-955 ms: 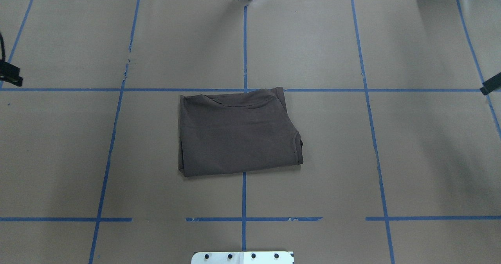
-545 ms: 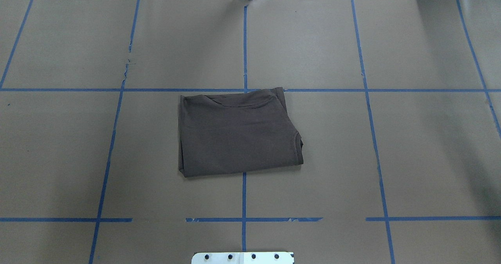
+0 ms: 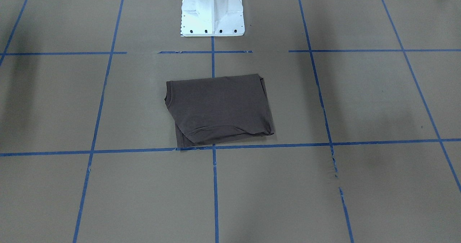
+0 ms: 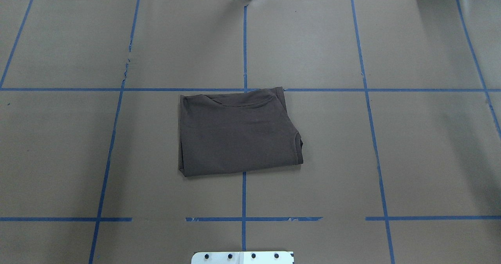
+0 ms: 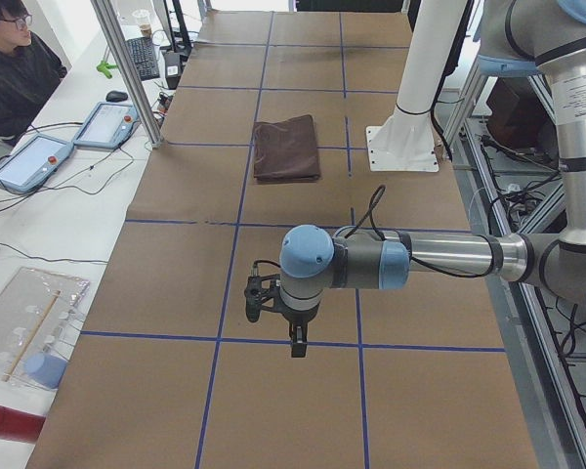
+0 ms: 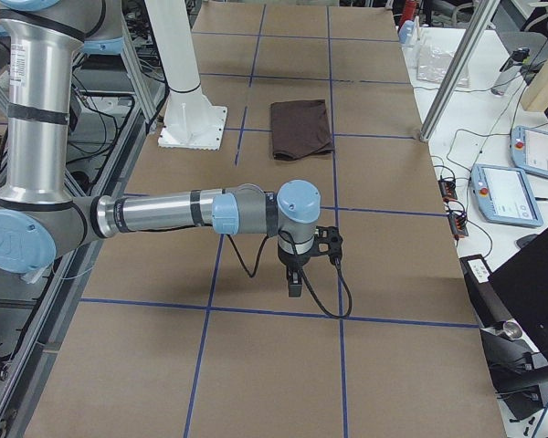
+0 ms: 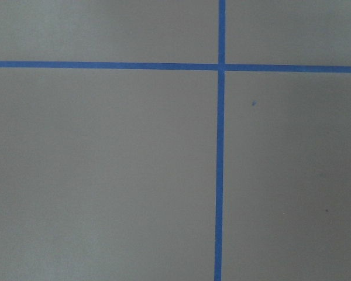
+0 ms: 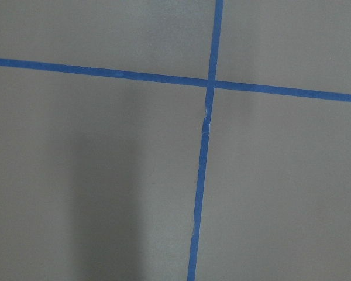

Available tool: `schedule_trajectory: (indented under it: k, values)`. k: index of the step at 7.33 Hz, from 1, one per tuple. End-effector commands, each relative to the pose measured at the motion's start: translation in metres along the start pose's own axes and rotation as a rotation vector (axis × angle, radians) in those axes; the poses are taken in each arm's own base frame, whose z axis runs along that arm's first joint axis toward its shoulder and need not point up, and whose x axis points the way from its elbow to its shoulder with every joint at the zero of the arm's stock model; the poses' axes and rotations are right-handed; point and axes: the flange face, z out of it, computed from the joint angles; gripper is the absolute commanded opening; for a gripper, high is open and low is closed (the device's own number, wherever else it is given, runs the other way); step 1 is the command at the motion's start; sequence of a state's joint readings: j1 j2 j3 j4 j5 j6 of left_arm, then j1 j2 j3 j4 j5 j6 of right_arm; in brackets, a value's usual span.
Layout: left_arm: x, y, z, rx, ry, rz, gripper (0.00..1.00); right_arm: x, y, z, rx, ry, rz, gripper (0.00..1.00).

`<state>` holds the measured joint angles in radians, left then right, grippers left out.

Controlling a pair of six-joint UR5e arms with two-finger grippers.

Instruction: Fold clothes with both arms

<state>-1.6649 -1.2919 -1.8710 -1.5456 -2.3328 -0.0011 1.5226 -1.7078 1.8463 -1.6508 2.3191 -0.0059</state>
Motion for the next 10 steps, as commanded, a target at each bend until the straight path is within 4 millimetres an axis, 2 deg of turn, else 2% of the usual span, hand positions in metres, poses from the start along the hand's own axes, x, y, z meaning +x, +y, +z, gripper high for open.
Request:
schedule_trajectory:
  k: [1, 3, 6, 7, 9, 10]
  values:
    - [-0.001, 0.012, 0.002, -0.008, 0.022, -0.008, 1.0, 0.0, 0.0, 0.0, -0.001, -0.009, 0.003, 1.0]
    - [0.008, 0.003, 0.003, 0.031, 0.034, 0.054, 1.0, 0.0, 0.0, 0.0, -0.001, -0.009, 0.003, 1.0]
    - [0.038, -0.007, 0.02, -0.017, 0.039, 0.128, 1.0, 0.0, 0.0, 0.001, -0.003, -0.011, 0.005, 1.0]
    - [0.04, -0.008, 0.019, -0.015, 0.04, 0.135, 1.0, 0.0, 0.0, 0.001, -0.003, -0.011, 0.005, 1.0]
    - [0.049, -0.028, 0.012, 0.012, 0.028, 0.16, 1.0, -0.002, 0.0, 0.001, -0.002, -0.026, 0.004, 1.0]
    - [0.05, -0.028, 0.011, 0.011, 0.032, 0.161, 1.0, -0.001, 0.0, 0.001, -0.002, -0.025, 0.003, 1.0]
